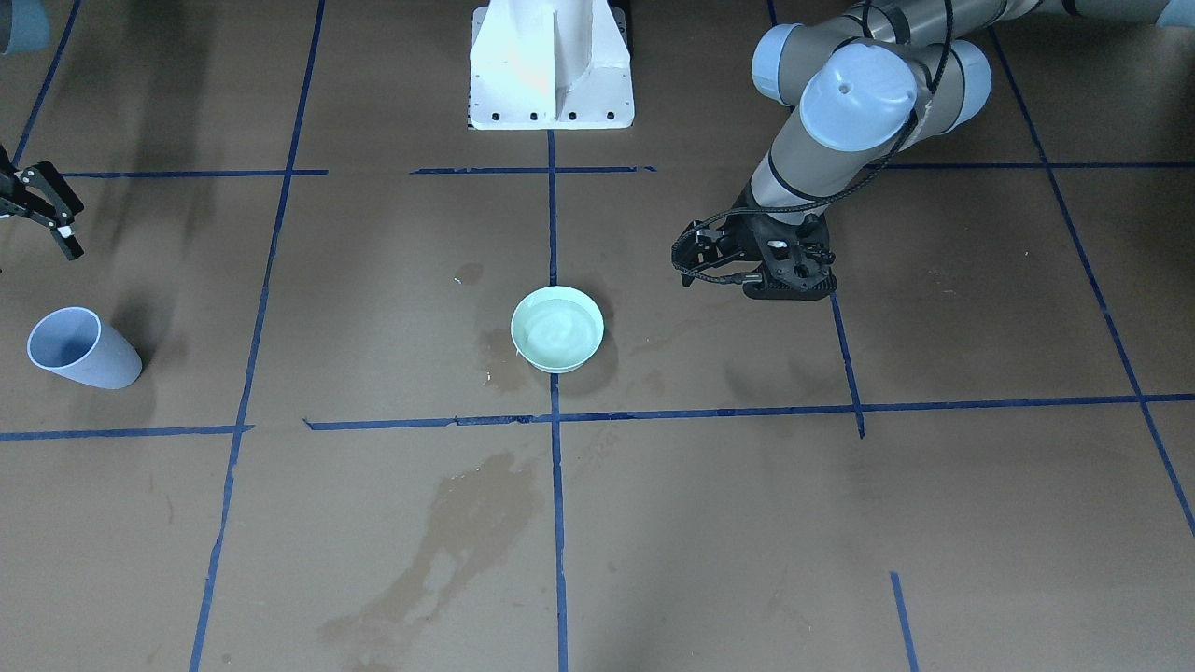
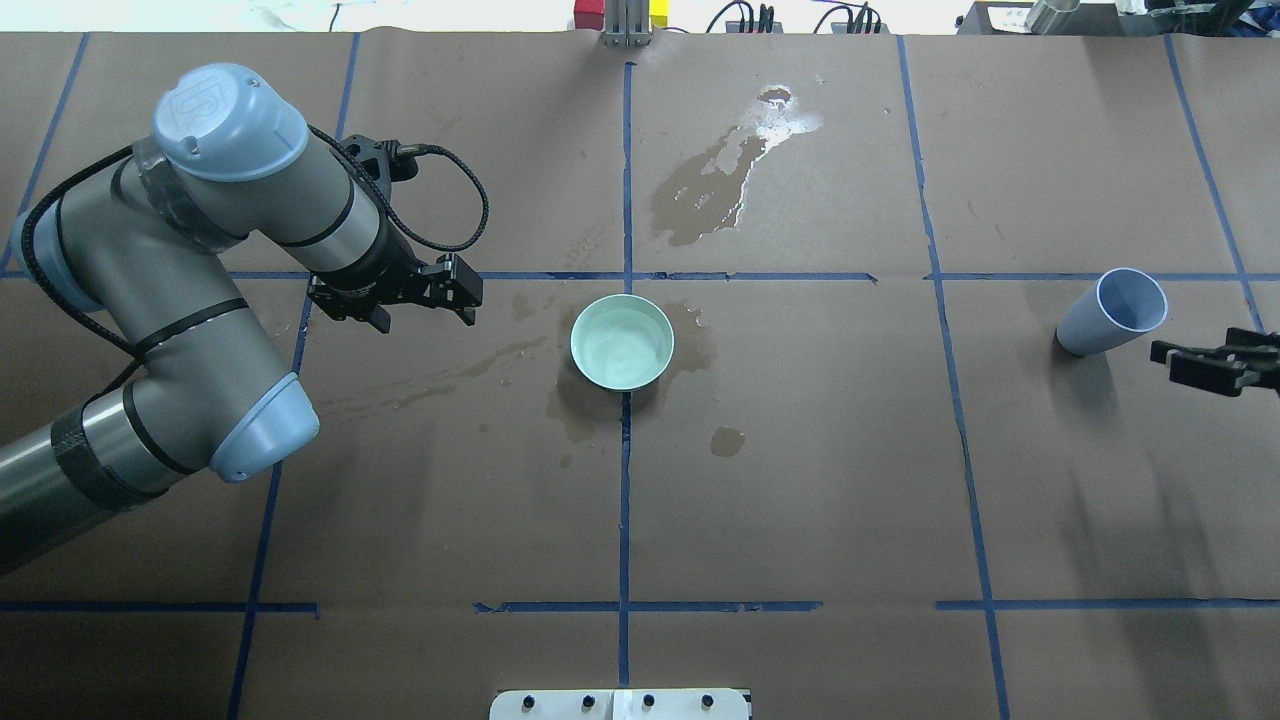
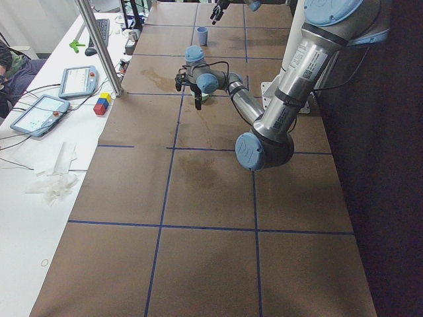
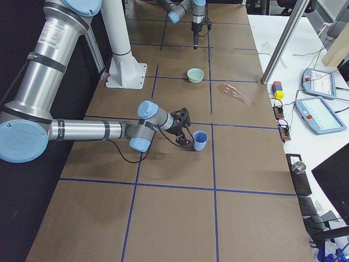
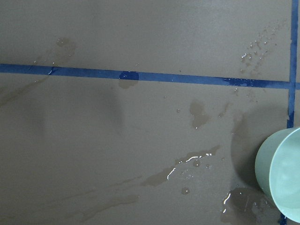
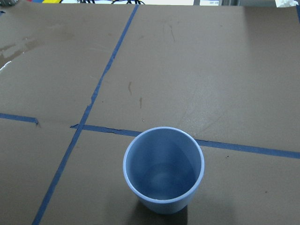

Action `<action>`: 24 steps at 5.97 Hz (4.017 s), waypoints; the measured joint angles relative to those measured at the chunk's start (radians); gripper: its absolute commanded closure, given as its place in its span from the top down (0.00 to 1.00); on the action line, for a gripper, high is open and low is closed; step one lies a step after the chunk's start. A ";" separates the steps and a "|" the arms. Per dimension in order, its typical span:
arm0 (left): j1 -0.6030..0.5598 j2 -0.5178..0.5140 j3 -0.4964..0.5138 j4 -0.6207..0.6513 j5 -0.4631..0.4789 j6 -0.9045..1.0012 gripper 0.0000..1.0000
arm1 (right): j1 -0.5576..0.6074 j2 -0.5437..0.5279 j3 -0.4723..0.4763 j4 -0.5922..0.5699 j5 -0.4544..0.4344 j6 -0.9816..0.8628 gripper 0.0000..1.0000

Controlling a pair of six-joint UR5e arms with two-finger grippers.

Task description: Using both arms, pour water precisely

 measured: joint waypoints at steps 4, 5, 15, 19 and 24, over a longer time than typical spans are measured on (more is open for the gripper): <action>0.003 0.001 0.003 0.000 0.001 0.000 1.00 | -0.317 0.134 -0.334 0.223 -0.553 0.090 0.99; 0.004 0.001 0.003 0.000 0.001 0.000 1.00 | -0.324 0.182 -0.394 0.250 -0.587 0.078 0.99; 0.008 0.002 0.010 -0.003 0.003 0.001 1.00 | -0.266 0.262 -0.426 0.267 -0.656 -0.018 0.98; 0.008 0.002 0.009 -0.003 0.003 0.001 1.00 | -0.263 0.290 -0.447 0.267 -0.659 -0.024 0.81; 0.008 0.002 0.007 -0.003 0.003 0.000 1.00 | -0.242 0.293 -0.454 0.271 -0.664 -0.069 0.02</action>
